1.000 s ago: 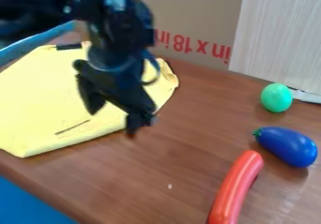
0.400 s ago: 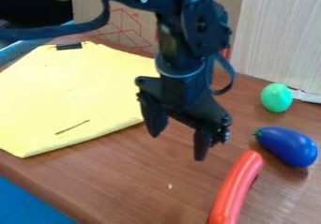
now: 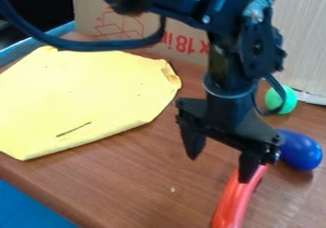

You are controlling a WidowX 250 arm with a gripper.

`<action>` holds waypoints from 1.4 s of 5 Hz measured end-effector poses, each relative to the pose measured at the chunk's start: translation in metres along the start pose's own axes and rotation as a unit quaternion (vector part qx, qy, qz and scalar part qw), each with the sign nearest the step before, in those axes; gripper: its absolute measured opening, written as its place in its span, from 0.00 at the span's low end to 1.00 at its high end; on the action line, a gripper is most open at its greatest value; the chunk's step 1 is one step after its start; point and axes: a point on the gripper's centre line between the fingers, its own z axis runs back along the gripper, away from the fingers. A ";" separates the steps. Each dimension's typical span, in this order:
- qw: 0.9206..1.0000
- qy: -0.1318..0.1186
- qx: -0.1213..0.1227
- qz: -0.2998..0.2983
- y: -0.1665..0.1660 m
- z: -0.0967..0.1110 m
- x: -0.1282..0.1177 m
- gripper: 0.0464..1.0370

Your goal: Put the sausage to the top right corner of the cloth

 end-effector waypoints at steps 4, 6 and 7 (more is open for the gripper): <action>0.999 0.012 0.025 0.023 -0.017 -0.037 -0.014 0.92; 0.999 0.010 0.002 0.044 0.014 -0.014 -0.029 0.47; 0.997 -0.014 -0.050 0.050 0.034 0.036 -0.038 0.47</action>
